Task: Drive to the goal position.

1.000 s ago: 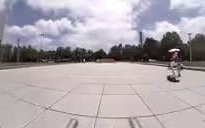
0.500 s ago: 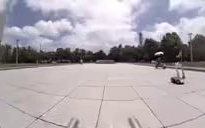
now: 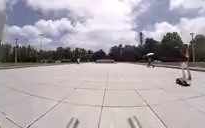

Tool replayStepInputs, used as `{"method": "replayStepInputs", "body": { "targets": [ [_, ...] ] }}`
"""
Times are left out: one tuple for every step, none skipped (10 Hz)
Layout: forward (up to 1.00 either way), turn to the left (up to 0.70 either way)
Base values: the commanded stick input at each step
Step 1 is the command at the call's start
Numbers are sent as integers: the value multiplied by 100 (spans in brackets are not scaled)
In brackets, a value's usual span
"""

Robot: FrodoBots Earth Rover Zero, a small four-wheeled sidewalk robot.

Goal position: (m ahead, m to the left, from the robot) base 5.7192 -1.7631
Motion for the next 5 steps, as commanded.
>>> {"method": "replayStepInputs", "body": {
  "targets": [
    [50,0],
    [50,0],
    [50,0],
    [50,0],
    [50,0]
  ]
}}
